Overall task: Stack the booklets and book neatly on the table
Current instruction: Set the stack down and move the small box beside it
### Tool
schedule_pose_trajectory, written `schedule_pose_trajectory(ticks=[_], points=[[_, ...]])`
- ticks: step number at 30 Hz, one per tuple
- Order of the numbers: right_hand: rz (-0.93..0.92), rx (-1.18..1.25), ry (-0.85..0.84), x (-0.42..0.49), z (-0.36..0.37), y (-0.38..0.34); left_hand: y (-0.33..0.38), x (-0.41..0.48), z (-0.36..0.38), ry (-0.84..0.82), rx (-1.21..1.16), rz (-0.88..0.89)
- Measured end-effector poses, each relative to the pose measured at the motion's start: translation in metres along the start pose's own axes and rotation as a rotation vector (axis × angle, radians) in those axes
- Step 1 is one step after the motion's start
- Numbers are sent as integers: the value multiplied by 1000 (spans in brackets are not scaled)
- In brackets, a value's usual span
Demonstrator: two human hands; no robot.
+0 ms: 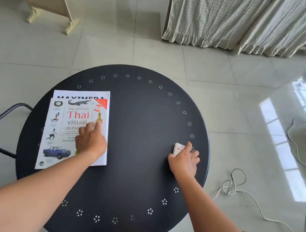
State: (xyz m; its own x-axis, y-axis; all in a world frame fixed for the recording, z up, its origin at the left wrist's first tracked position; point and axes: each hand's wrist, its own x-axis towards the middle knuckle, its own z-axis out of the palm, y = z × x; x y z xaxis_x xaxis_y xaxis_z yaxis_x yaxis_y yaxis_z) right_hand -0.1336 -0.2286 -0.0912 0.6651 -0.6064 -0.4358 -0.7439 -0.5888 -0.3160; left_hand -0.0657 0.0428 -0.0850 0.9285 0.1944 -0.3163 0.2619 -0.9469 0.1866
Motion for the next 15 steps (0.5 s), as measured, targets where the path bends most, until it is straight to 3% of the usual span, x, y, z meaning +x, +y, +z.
schedule_pose_trajectory(ticks=[7,15], points=[[-193,71,-53,-21,28,-61,-20,4,-3,5,65,112],[-379,-64,-113,-49,74,-125,-31,4,1,25,87,164]])
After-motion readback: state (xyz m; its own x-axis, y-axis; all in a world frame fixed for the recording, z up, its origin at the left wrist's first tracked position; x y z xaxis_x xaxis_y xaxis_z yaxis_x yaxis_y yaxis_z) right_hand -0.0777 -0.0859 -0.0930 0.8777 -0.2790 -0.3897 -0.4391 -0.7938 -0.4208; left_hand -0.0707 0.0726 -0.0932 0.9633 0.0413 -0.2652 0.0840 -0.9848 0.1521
